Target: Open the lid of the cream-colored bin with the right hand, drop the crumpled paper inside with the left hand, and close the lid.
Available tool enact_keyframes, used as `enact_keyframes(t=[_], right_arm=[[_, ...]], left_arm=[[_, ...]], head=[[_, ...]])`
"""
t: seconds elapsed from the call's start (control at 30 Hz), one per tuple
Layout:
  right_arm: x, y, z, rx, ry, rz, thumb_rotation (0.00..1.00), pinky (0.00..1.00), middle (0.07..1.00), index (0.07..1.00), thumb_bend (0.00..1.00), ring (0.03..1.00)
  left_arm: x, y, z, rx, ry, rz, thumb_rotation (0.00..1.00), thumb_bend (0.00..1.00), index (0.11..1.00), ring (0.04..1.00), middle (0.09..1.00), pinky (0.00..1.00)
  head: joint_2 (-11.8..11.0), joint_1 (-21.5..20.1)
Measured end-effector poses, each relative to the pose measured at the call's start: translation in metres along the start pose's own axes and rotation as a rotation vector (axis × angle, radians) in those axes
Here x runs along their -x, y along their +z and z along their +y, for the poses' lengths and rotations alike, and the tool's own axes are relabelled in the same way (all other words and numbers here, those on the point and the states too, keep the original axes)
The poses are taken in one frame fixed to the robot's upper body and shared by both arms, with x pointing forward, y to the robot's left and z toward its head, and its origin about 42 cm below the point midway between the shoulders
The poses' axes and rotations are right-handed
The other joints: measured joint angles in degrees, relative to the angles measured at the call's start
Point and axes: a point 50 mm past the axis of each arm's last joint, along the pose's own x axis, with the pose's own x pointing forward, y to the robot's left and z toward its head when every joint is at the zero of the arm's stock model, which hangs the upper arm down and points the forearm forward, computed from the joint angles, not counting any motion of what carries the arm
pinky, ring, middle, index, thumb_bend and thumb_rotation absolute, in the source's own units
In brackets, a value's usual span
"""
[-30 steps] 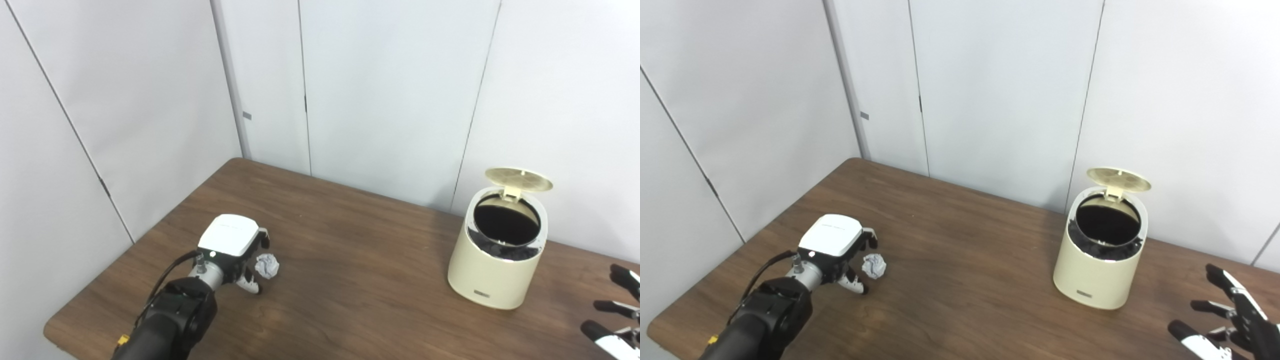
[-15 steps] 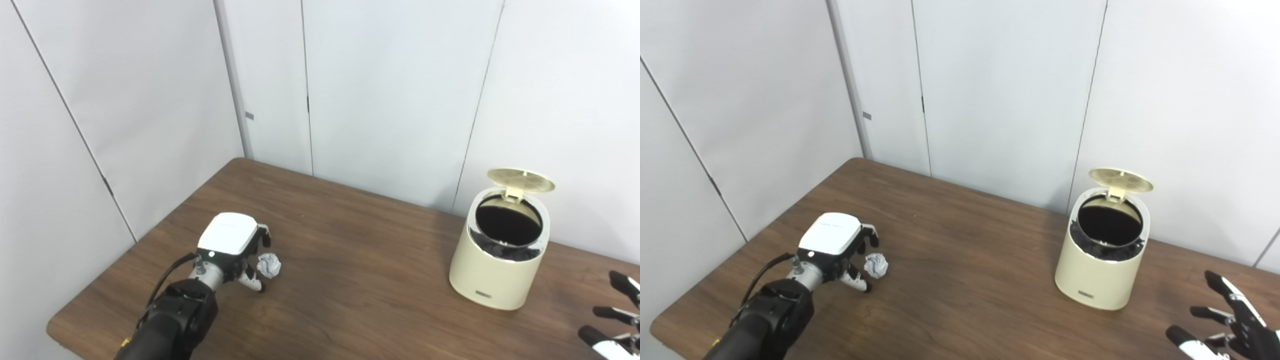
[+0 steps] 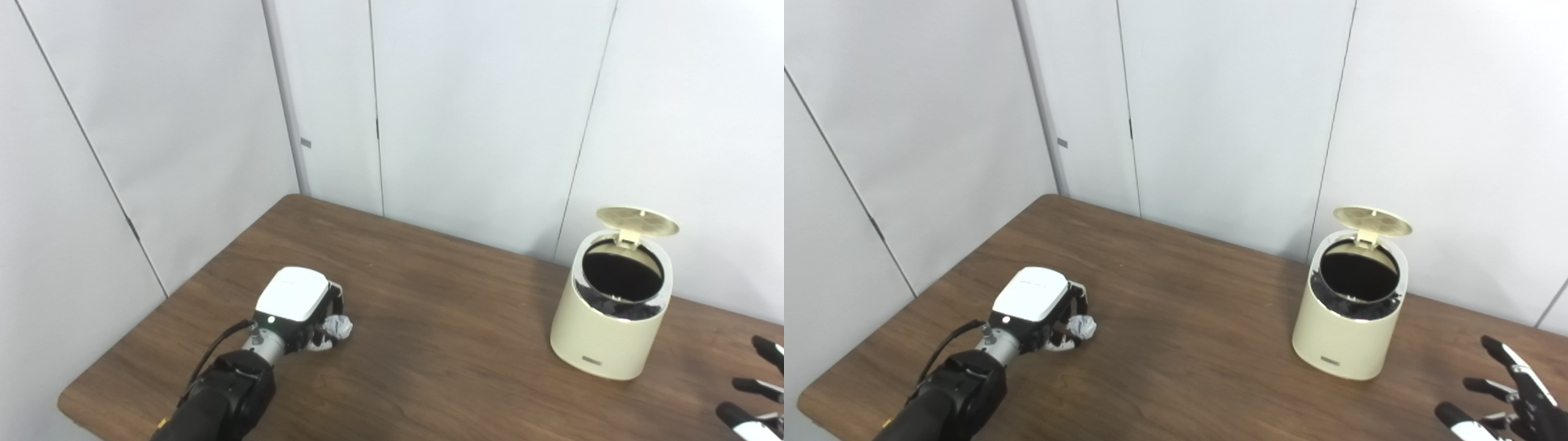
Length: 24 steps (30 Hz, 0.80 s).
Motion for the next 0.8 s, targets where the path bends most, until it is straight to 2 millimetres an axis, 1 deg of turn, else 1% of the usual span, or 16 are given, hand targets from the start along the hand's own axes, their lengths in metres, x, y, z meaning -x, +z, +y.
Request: enact_keyframes(t=[0.2,0.23,0.3,0.37,0.5,0.53,0.57,0.67,0.8], right_arm=[[0.000,0.000,0.000,-0.001,-0.001,0.000,0.62,0.42,0.936,0.907,0.82,0.745],[0.000,0.000,0.000,-0.001,-0.001,0.001,0.62,0.42,0.938,0.908,0.81,0.745],[0.001,-0.001,0.000,0.000,-0.001,0.001,0.63,0.43,0.940,0.911,0.81,0.748],[0.000,0.000,0.000,0.000,-0.001,0.001,0.63,0.44,0.937,0.910,0.82,0.754],[0.000,-0.001,0.000,0.001,-0.001,0.002,0.63,0.44,0.934,0.908,0.82,0.755],[0.000,-0.001,0.000,0.001,-0.002,0.002,0.64,0.43,0.934,0.907,0.82,0.751],[0.000,-0.001,-0.001,0.002,-0.002,0.002,0.64,0.43,0.935,0.907,0.83,0.750],[0.000,-0.001,0.000,0.002,-0.002,0.004,0.64,0.43,0.933,0.905,0.83,0.746],[-0.002,-0.005,0.000,0.008,-0.002,0.018,0.66,0.43,0.932,0.909,0.84,0.750]], left_arm=[[-0.003,0.003,-0.001,-0.008,-0.002,-0.008,0.00,0.52,0.526,0.545,0.424,0.56],[-0.003,0.003,-0.001,-0.010,0.004,-0.010,0.00,0.52,0.507,0.544,0.450,0.57],[-0.003,0.003,-0.001,-0.011,0.028,-0.010,0.00,0.52,0.520,0.546,0.421,0.58],[-0.002,0.002,-0.003,-0.006,0.063,-0.013,0.00,0.53,0.493,0.510,0.464,0.57],[0.006,0.006,-0.008,0.020,0.136,-0.022,0.00,0.53,0.486,0.478,0.473,0.57],[0.007,0.007,-0.009,0.030,0.155,-0.021,0.00,0.53,0.485,0.453,0.473,0.55],[0.009,0.010,-0.008,0.042,0.180,-0.020,0.00,0.53,0.485,0.447,0.472,0.55],[0.010,0.018,0.000,0.076,0.279,-0.018,0.00,0.53,0.485,0.451,0.472,0.55],[0.012,0.022,0.013,0.092,0.393,-0.008,0.00,0.53,0.485,0.469,0.473,0.56]], head=[[0.18,-0.18],[0.18,-0.44],[0.09,-0.61],[0.09,-0.79],[0.00,-1.05],[0.00,-1.05],[0.00,-1.23],[-0.09,-1.49],[-0.18,-2.02]])
